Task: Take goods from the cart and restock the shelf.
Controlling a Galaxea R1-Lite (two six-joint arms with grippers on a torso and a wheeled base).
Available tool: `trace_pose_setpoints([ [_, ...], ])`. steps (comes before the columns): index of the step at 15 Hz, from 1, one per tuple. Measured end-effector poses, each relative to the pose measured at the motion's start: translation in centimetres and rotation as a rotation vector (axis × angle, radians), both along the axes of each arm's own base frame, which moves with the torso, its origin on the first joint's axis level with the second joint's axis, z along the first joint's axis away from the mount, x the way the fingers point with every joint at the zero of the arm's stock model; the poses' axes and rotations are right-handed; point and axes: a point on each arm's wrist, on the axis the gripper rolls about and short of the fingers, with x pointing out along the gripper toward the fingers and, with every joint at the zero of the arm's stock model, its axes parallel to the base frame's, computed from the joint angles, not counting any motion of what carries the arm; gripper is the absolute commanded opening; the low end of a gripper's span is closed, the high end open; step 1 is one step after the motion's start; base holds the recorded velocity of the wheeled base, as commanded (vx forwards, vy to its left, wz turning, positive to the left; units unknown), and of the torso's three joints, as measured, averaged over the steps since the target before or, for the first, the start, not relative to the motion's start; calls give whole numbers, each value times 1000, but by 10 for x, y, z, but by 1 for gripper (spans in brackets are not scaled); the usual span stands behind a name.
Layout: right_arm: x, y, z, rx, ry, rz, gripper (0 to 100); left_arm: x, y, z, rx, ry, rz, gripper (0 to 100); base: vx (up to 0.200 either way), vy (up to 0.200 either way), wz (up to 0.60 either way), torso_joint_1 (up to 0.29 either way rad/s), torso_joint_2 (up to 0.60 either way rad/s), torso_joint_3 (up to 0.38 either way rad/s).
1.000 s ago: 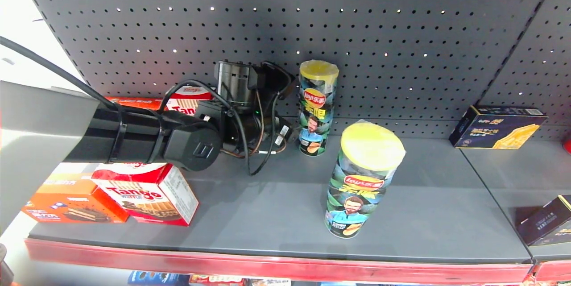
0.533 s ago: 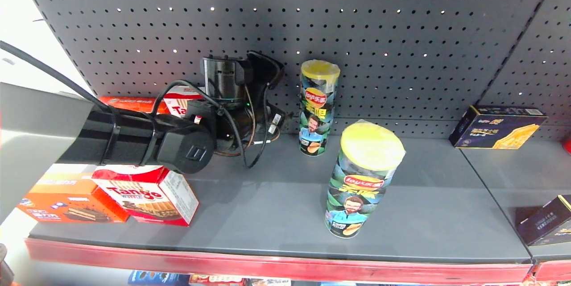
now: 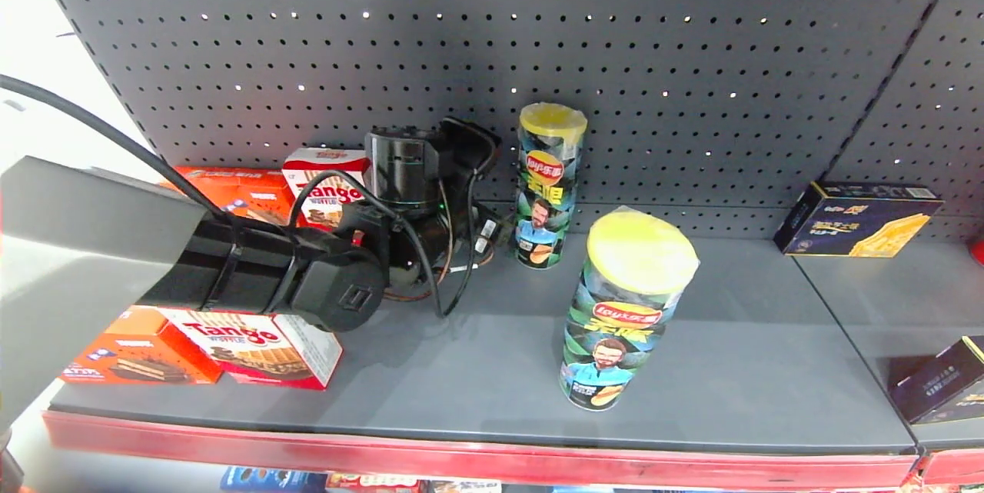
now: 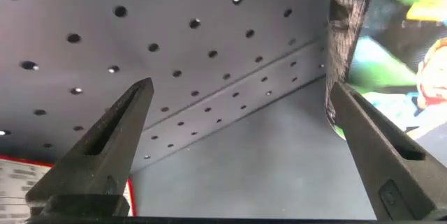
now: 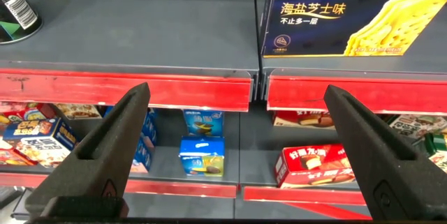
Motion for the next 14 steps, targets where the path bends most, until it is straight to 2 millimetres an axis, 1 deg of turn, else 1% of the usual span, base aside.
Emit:
trace_pose_setpoints([
  [6,0,0,0,0,0,0,100,-3,-12,-4,-32,16,-20,100,0,0,0,0,0,0],
  [12,0,0,0,0,0,0,100,-6,-14,-8,-65,45,-13,100,0,0,0,0,0,0],
  [14,0,0,0,0,0,0,100,-11,-21,-8,-65,50,-34,100,0,0,0,0,0,0],
])
